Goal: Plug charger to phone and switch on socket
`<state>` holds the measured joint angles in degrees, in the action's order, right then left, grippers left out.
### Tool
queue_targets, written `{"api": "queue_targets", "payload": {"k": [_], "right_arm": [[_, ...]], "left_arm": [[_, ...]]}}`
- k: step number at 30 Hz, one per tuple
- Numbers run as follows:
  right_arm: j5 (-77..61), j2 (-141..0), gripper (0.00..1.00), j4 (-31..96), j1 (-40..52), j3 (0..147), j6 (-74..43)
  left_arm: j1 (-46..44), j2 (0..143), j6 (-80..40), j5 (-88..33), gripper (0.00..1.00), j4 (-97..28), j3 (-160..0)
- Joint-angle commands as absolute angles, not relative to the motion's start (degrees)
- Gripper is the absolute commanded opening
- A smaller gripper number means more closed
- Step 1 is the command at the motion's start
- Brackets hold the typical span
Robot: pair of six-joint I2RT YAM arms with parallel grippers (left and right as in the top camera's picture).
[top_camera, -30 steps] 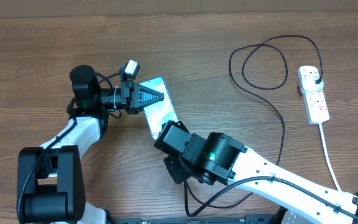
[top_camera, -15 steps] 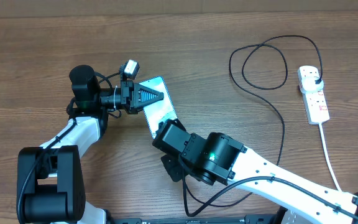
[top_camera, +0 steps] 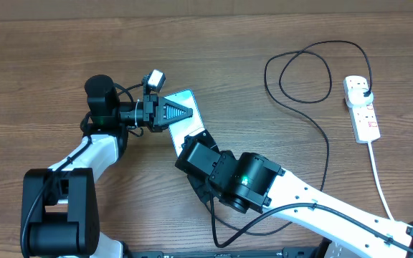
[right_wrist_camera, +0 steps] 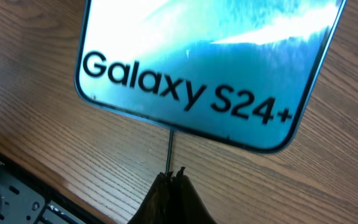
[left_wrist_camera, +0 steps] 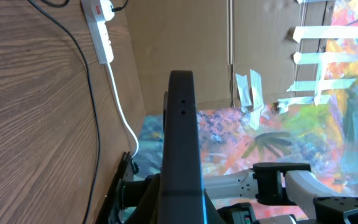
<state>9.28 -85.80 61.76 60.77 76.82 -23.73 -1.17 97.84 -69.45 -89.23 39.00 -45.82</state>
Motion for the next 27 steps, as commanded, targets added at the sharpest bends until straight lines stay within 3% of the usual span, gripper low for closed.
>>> {"api": "queue_targets", "payload": {"k": [1, 4, 13, 17, 19, 23, 25, 27], "right_arm": [[10.46, -85.91, 0.04, 61.80, 60.62, 76.82, -23.33], [10.15, -85.91, 0.05, 62.46, 60.62, 76.82, -23.79], [8.54, -88.58, 0.32, 60.14, 60.62, 76.82, -23.73], [4.25, -94.24, 0.40, 59.66, 60.62, 76.82, -23.49], [2.90, -97.38, 0.48, 59.68, 60.62, 76.82, -23.53], [0.32, -101.41, 0.90, 59.11, 60.62, 76.82, -23.53], [-0.32, -103.22, 0.98, 58.81, 60.62, 76.82, -23.57], [-1.06, -104.62, 0.99, 58.81, 60.62, 76.82, -23.57]], "left_arm": [[-1.56, 97.71, -66.96, -90.67, 0.04, 39.31, -46.65], [-0.23, 97.71, -63.72, -90.70, 0.04, 39.53, -46.65], [14.09, 97.71, -59.75, -90.67, 0.04, 39.48, -46.65], [18.76, 97.71, -59.75, -90.67, 0.04, 39.46, -46.65], [20.51, 97.71, -59.77, -90.67, 0.04, 39.35, -46.65], [23.03, 97.71, -59.75, -90.67, 0.04, 39.24, -46.65], [24.05, 97.71, -59.75, -90.70, 0.04, 39.24, -46.65], [24.84, 97.71, -59.77, -90.70, 0.04, 39.22, -46.65]]}}
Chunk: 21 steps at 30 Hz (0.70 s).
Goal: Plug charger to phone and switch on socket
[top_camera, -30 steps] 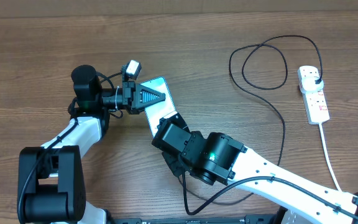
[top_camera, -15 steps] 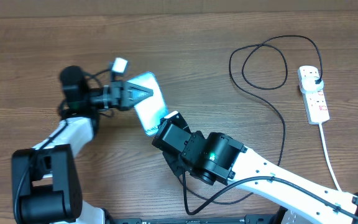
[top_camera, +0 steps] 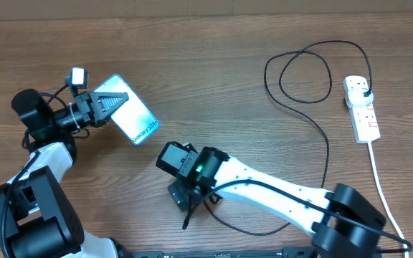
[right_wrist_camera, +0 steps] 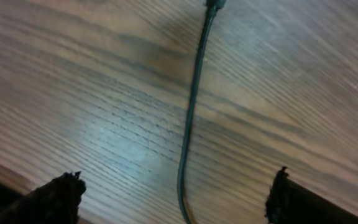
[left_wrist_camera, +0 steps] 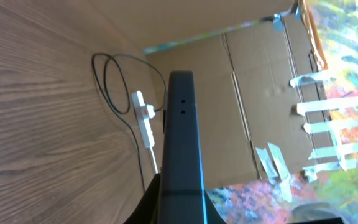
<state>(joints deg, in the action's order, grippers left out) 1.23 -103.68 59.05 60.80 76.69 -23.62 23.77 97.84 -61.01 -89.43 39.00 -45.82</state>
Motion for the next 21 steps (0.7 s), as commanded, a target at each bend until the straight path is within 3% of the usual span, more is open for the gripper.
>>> {"api": "queue_targets", "payload": {"k": [1, 11, 16, 21], "right_arm": [[-1.96, -105.12, 0.99, 58.78, 60.62, 76.82, -23.55], [-7.53, -109.38, 0.96, 55.16, 60.62, 73.21, -23.97], [-11.64, -112.49, 0.81, 52.95, 60.62, 70.35, -25.36], [-11.68, -113.06, 0.76, 52.45, 60.62, 70.35, -25.52]], "left_arm": [[25.23, 97.71, -59.79, -90.70, 0.04, 39.20, -46.65], [29.61, 97.71, -60.82, -90.70, 0.04, 38.74, -46.65], [33.34, 97.71, -60.84, -90.70, 0.04, 36.99, -46.65], [34.48, 97.71, -60.80, -90.70, 0.05, 36.69, -46.65]]}}
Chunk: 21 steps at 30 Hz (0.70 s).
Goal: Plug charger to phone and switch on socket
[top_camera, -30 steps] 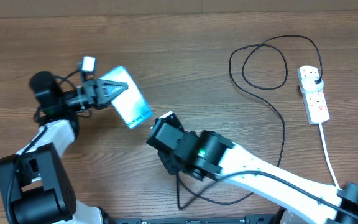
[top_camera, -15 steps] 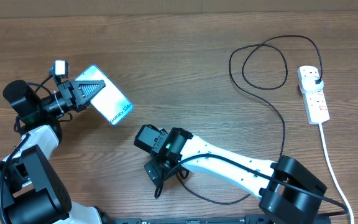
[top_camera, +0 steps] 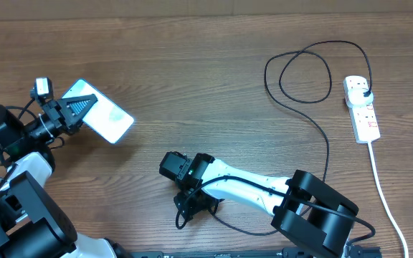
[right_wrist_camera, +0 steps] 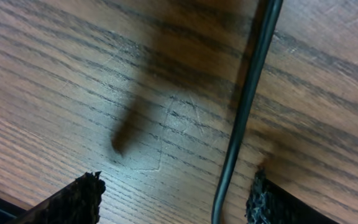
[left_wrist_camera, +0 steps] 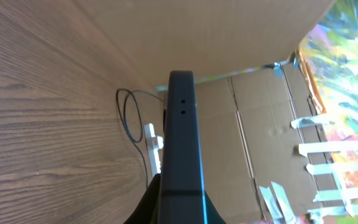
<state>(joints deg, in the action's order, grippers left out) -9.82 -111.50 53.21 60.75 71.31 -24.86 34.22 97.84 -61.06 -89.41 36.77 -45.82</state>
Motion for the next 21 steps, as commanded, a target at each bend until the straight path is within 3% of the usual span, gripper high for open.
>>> {"api": "queue_targets", "payload": {"k": [1, 8, 17, 21], "right_arm": [[-11.66, -113.08, 0.76, 52.25, 60.62, 70.35, -25.50], [-11.90, -114.96, 0.65, 50.39, 59.00, 70.37, -25.96], [-15.38, -115.55, 0.18, 49.95, 54.04, 70.35, -27.00], [-17.67, -115.55, 0.04, 49.47, 53.87, 70.37, -24.82]], "left_arm": [[34.48, 97.71, -60.80, -90.70, 0.04, 36.69, -46.65], [34.48, 97.71, -60.84, -90.70, 0.04, 36.62, -46.65], [34.48, 97.71, -60.82, -90.70, 0.04, 36.64, -46.65], [34.48, 97.71, -60.80, -90.70, 0.04, 36.64, -46.65]]}}
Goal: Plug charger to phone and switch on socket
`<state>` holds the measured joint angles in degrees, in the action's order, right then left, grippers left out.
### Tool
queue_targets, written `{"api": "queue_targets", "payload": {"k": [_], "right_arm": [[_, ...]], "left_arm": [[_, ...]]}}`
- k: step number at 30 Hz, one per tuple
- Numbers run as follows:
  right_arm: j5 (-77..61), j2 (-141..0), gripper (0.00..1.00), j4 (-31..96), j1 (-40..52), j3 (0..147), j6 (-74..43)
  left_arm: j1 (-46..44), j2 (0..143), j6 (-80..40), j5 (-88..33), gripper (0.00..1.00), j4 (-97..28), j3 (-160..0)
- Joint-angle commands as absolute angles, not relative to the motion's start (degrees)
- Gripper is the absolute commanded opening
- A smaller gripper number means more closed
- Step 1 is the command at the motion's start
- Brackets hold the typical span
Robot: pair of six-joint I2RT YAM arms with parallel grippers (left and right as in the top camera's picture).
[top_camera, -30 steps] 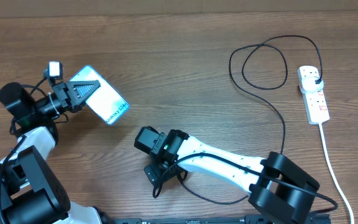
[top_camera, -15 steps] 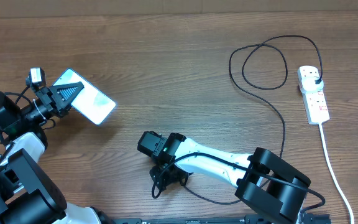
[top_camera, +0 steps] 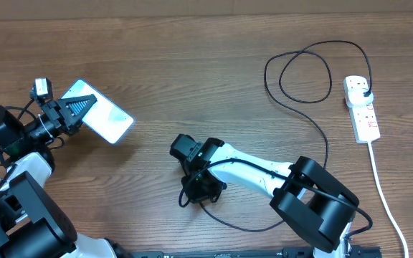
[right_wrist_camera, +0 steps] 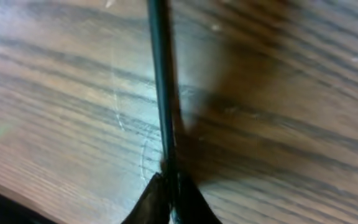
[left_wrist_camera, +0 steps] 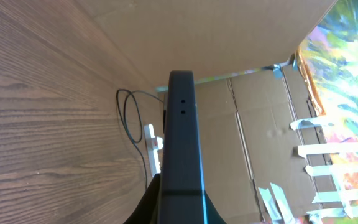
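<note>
The phone [top_camera: 100, 119], its screen light blue, is held off the table at the far left with my left gripper [top_camera: 74, 113] shut on it. In the left wrist view only its dark edge [left_wrist_camera: 180, 137] shows, between the fingers. The black charger cable [top_camera: 326, 154] runs from the white socket strip [top_camera: 361, 107] down to its free end [top_camera: 183, 203] near the front edge. My right gripper [top_camera: 201, 188] is shut on the cable close to that end. The right wrist view shows the cable [right_wrist_camera: 159, 81] running into the shut right gripper [right_wrist_camera: 171, 182]. Phone and cable are well apart.
The strip's white lead [top_camera: 382, 186] trails off the front right of the wooden table [top_camera: 192, 57]. The cable loops [top_camera: 303, 72] at the back right. Cardboard walls [left_wrist_camera: 253, 37] and the socket strip [left_wrist_camera: 153, 146] appear in the left wrist view.
My right gripper was open low over the cable; now it is shut on the cable and sits slightly further right. The left gripper and the phone have not moved.
At first the left gripper held the phone mid-table and the right gripper, shut on the cable, held its end at the phone's bottom edge. Then the phone was further left and the right gripper open over the cable on the table. Now it grips the cable again.
</note>
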<state>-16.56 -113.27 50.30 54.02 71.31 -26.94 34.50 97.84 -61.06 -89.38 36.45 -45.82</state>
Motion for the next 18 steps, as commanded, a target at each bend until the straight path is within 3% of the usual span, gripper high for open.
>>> {"api": "queue_targets", "payload": {"k": [1, 7, 11, 14, 18], "right_arm": [[-20.12, -115.52, 0.04, 48.99, 53.87, 70.39, -22.48], [-21.93, -115.46, 0.04, 48.93, 53.56, 70.70, -20.91], [-16.08, -114.08, 0.04, 52.27, 52.62, 72.42, -20.93], [-8.58, -108.20, 0.04, 55.51, 52.58, 73.93, -20.93], [-8.40, -100.31, 0.04, 56.40, 52.71, 74.00, -20.93]], "left_arm": [[34.48, 97.71, -60.80, -90.70, 0.04, 36.64, -46.65], [34.48, 97.71, -60.80, -90.70, 0.04, 36.64, -46.65], [34.22, 97.71, -60.80, -90.70, 0.04, 36.14, -46.59], [32.36, 97.71, -59.37, -90.70, 0.04, 33.28, -46.46], [29.41, 97.71, -58.63, -90.70, 0.04, 32.58, -46.22]]}}
